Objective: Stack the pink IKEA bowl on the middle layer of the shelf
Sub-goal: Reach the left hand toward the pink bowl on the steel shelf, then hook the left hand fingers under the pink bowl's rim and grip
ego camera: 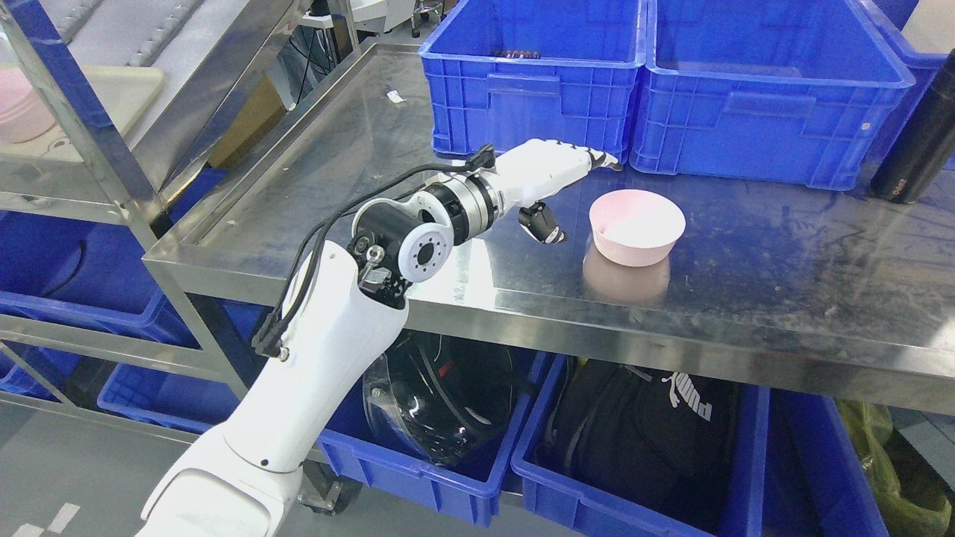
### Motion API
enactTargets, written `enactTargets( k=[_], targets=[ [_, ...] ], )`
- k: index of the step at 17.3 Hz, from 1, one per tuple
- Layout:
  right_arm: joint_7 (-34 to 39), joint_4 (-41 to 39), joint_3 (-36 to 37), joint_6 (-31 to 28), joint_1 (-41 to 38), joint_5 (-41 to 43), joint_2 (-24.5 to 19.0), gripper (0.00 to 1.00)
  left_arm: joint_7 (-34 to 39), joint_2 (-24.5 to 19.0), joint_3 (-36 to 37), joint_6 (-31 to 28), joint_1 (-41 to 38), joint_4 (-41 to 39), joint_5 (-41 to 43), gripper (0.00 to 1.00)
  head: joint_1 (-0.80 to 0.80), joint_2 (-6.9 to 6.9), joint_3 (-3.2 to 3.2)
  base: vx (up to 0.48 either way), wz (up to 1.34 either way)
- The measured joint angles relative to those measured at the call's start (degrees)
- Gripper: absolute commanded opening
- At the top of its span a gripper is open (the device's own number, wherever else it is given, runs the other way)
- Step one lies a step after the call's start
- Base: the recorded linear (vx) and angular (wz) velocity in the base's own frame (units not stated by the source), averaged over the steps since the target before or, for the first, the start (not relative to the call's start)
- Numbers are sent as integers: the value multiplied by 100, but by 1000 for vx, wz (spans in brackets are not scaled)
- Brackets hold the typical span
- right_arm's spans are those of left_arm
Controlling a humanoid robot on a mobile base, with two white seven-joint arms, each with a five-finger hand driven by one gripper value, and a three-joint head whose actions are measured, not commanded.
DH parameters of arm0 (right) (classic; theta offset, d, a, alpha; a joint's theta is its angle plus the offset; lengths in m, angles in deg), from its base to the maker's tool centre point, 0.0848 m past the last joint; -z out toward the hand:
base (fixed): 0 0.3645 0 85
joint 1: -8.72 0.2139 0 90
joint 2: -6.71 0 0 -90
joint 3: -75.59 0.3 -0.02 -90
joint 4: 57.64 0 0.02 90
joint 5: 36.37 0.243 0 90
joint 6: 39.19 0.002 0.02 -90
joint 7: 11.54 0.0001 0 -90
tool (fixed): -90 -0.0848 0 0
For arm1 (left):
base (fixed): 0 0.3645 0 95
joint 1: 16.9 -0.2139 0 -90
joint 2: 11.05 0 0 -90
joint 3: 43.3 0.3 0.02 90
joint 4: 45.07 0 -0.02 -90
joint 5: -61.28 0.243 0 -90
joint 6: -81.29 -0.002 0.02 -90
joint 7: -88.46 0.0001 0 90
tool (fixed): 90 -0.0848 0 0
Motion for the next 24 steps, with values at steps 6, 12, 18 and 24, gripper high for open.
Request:
enactTargets(
  k=[6,12,18,24],
  targets=[
    [0,0,0,0,0,0,0,100,-278,255,355,25,211,478,100,88,0,0,0,0,0],
    [0,0,0,0,0,0,0,100,-439,384,522,67,486,1001,122,87,0,0,0,0,0],
    [0,0,0,0,0,0,0,100,-506,456,634,662,663,1518,110,88,0,0,0,0,0],
    [0,0,0,0,1,0,0,100,-370,494,704,1196,725,1887,-78,66,0,0,0,0,5]
  ],
)
